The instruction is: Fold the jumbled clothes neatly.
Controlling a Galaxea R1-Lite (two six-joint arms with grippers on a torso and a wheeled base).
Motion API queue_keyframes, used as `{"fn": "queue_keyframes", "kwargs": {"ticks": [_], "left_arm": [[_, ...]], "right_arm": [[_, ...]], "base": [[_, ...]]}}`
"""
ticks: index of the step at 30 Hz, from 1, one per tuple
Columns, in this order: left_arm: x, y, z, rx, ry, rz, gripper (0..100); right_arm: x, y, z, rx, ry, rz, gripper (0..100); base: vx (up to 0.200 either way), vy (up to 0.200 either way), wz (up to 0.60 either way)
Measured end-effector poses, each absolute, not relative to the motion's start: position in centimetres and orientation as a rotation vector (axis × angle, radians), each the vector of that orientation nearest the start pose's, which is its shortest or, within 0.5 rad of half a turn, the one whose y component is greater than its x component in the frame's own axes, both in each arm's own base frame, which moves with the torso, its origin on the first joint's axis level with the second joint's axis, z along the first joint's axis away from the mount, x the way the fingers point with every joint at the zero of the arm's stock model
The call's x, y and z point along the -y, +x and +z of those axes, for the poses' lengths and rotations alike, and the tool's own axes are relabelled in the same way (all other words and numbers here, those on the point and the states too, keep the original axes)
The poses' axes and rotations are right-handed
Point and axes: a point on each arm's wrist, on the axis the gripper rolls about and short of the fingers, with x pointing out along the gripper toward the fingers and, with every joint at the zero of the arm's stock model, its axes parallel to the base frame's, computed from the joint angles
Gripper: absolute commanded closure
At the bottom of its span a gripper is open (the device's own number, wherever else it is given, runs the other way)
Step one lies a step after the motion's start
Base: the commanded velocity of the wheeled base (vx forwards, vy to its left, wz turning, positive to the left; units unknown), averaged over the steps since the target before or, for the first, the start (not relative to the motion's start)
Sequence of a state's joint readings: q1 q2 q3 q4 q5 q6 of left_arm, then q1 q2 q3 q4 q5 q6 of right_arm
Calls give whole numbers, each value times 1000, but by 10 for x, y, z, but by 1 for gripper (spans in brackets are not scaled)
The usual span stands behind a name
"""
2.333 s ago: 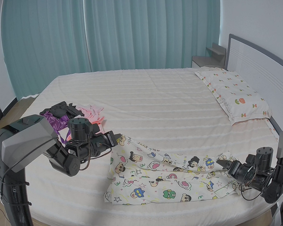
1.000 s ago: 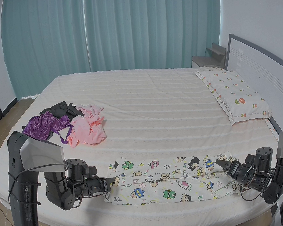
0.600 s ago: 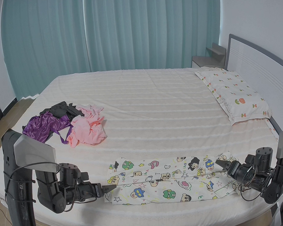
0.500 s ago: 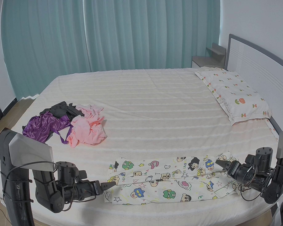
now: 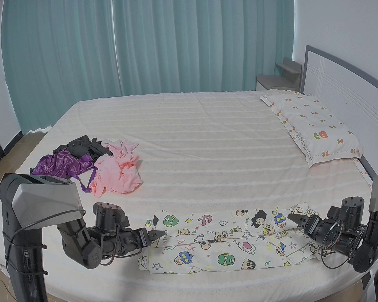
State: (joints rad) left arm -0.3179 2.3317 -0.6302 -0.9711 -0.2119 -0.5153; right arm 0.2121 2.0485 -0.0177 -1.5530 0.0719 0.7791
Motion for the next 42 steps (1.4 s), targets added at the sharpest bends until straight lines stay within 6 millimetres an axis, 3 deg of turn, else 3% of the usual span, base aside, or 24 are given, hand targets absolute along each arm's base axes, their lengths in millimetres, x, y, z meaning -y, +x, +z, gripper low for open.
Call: {"fn": "queue_keyframes", "kwargs": {"ticks": [8, 9, 15, 25, 32, 42], "left_arm": [[137, 335, -40, -870, -343, -276, 0], [141, 336, -41, -872, -337, -279, 100], [152, 340, -48, -888, -257, -315, 100], [151, 342, -52, -895, -265, -303, 100], [141, 349, -32, -848, -348, -248, 100], [102, 350, -1, -820, -387, -153, 100]], "right_arm": [[-48, 214, 29, -562, 724, 81, 0], [-49, 214, 29, -562, 724, 81, 0], [-49, 213, 29, -563, 724, 83, 0], [-48, 214, 29, -561, 725, 78, 0], [-47, 214, 30, -557, 726, 75, 0], [-45, 214, 32, -545, 736, 69, 0]], "base": [[0, 0, 0], [0, 0, 0], [0, 0, 0], [0, 0, 0], [0, 0, 0], [0, 0, 0]]}}
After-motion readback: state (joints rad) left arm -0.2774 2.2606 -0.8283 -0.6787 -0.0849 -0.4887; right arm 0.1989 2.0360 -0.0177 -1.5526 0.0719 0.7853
